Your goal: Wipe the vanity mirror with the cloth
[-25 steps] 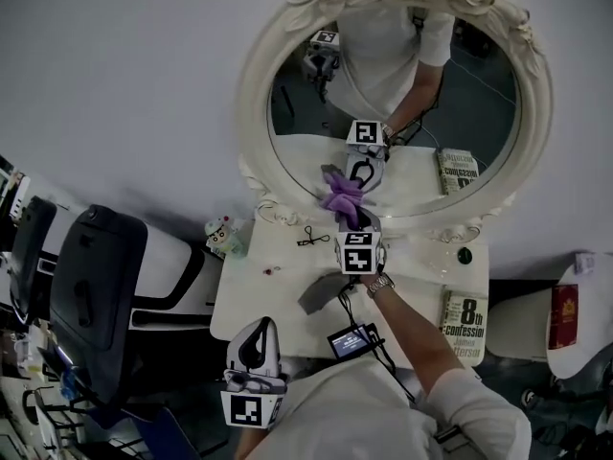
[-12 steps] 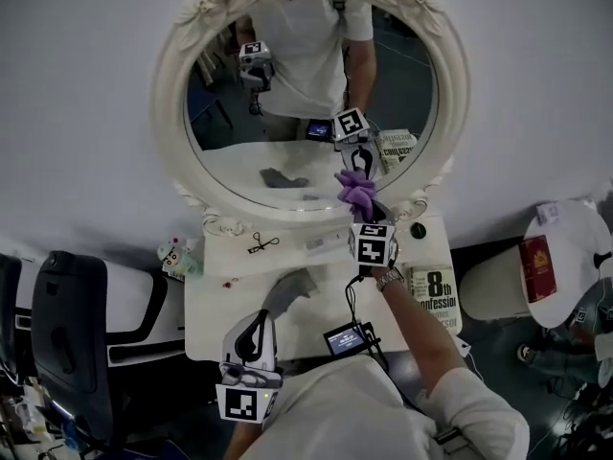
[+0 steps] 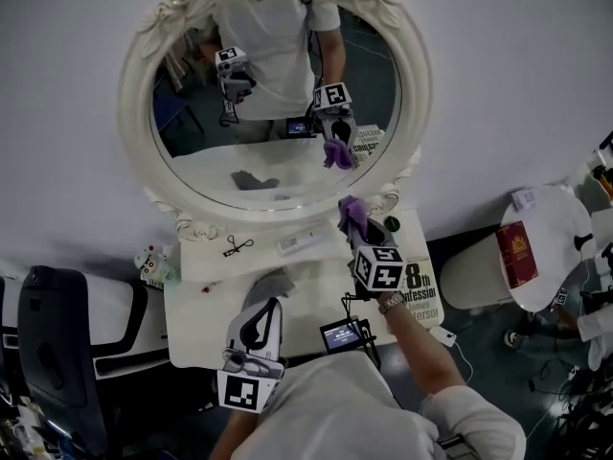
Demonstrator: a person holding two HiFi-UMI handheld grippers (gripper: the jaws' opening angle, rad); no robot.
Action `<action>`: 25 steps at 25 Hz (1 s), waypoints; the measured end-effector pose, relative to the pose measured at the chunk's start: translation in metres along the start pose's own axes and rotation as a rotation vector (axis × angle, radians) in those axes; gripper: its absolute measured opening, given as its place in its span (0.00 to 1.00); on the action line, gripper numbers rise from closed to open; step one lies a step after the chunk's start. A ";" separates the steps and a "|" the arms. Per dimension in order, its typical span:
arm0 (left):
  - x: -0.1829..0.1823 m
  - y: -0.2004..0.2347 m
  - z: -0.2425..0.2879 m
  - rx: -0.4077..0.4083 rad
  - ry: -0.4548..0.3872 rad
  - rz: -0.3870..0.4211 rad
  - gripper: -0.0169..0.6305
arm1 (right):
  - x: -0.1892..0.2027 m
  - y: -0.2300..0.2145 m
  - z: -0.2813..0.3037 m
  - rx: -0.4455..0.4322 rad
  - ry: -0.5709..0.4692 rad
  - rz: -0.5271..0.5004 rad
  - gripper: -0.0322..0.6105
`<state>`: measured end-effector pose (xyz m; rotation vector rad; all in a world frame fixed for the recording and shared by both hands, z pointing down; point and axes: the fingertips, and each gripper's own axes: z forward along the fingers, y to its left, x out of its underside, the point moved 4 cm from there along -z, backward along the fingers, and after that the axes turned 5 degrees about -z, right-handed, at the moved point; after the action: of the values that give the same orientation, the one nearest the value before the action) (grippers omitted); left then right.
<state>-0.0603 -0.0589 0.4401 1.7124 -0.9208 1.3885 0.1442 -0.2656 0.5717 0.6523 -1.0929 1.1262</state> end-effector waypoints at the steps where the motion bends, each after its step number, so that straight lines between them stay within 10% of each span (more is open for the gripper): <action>1: 0.001 -0.001 0.002 0.006 -0.001 -0.003 0.04 | 0.008 0.003 -0.008 -0.023 0.008 0.019 0.21; 18: 0.011 0.010 -0.022 -0.042 0.004 0.007 0.04 | 0.140 0.054 -0.042 -0.114 0.279 0.019 0.24; 25: 0.013 0.013 -0.031 -0.052 0.026 0.013 0.04 | 0.136 0.077 -0.033 -0.170 0.260 0.005 0.43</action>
<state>-0.0835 -0.0387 0.4589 1.6489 -0.9473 1.3807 0.0893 -0.1594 0.6778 0.3581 -0.9538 1.0758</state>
